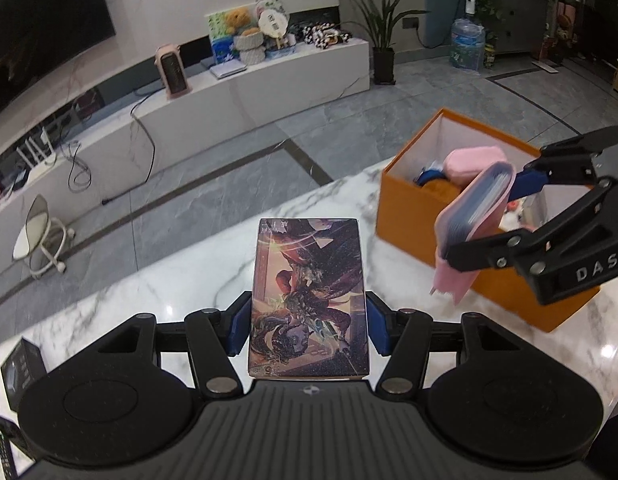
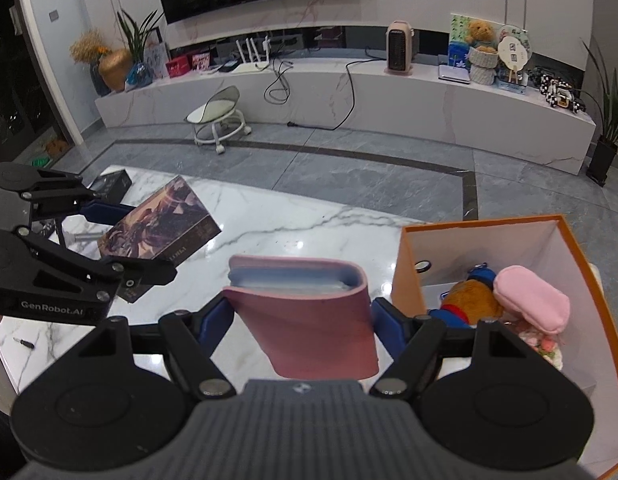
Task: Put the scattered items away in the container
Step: 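Lift the pink wallet and card deck box with both tools toward the orange box, then open both tools to drop the card deck and pink wallet into the box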
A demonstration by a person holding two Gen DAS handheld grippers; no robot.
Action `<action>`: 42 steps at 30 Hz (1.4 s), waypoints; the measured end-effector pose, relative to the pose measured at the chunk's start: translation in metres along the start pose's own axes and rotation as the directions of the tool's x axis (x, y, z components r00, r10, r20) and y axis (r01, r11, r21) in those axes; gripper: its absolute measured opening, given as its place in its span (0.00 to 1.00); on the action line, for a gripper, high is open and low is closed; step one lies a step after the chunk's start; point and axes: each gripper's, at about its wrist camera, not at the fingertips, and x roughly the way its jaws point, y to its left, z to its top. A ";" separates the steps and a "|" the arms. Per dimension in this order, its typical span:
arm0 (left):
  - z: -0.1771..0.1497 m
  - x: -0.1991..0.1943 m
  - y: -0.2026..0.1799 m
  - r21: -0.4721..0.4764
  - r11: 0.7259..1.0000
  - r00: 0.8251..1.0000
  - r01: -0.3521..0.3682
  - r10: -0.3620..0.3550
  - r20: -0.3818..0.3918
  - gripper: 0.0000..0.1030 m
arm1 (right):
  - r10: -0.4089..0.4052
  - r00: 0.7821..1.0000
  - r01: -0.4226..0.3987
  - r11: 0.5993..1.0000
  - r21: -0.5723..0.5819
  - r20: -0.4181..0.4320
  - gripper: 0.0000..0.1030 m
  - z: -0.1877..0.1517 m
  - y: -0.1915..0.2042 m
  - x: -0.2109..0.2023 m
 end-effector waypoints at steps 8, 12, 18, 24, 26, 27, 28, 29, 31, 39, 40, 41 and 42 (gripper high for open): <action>0.024 0.000 -0.029 0.053 0.999 1.000 0.006 -0.007 0.026 0.65 | -0.020 0.999 0.018 0.999 0.045 0.036 0.74 -0.005 -0.025 -0.020; 0.035 0.005 -0.047 0.080 0.997 0.999 0.020 -0.022 0.031 0.65 | -0.036 0.998 0.032 0.997 0.075 0.052 0.74 -0.009 -0.039 -0.029; 0.049 0.014 -0.072 0.110 0.993 0.998 0.046 -0.051 0.039 0.64 | -0.052 0.996 0.042 0.991 0.128 0.075 0.74 -0.013 -0.062 -0.040; 0.061 0.023 -0.092 0.131 0.989 0.996 0.071 -0.078 0.047 0.65 | -0.098 0.991 0.079 0.979 0.189 0.091 0.74 -0.019 -0.089 -0.051; 0.064 0.027 -0.099 0.137 0.987 0.995 0.081 -0.088 0.051 0.65 | -0.121 0.988 0.099 0.971 0.217 0.091 0.74 -0.023 -0.101 -0.055; 0.066 0.029 -0.102 0.140 0.986 0.994 0.086 -0.094 0.052 0.65 | -0.135 0.987 0.110 0.966 0.234 0.090 0.74 -0.025 -0.108 -0.057; 0.067 0.031 -0.106 0.144 0.985 0.994 0.093 -0.101 0.051 0.65 | -0.148 0.985 0.121 0.960 0.251 0.090 0.74 -0.028 -0.116 -0.059; 0.068 0.034 -0.110 0.149 0.984 0.993 0.100 -0.109 0.050 0.65 | -0.160 0.983 0.131 0.955 0.268 0.089 0.74 -0.030 -0.122 -0.062; 0.070 0.040 -0.118 0.158 0.981 0.991 0.115 -0.124 0.047 0.65 | -0.180 0.980 0.147 0.944 0.296 0.087 0.74 -0.035 -0.134 -0.065; 0.081 0.070 -0.146 0.177 0.971 0.986 0.158 -0.165 0.027 0.65 | -0.230 0.971 0.192 0.913 0.361 0.066 0.74 -0.046 -0.161 -0.071; 0.083 0.074 -0.148 0.178 0.971 0.986 0.160 -0.167 0.025 0.65 | -0.229 0.971 0.191 0.912 0.362 0.064 0.74 -0.046 -0.162 -0.069; 0.084 0.077 -0.150 0.178 0.971 0.985 0.161 -0.168 0.024 0.65 | -0.227 0.972 0.190 0.913 0.362 0.062 0.74 -0.046 -0.162 -0.067; 0.086 0.080 -0.151 0.178 0.970 0.985 0.163 -0.169 0.023 0.65 | -0.225 0.973 0.189 0.914 0.360 0.060 0.74 -0.046 -0.161 -0.065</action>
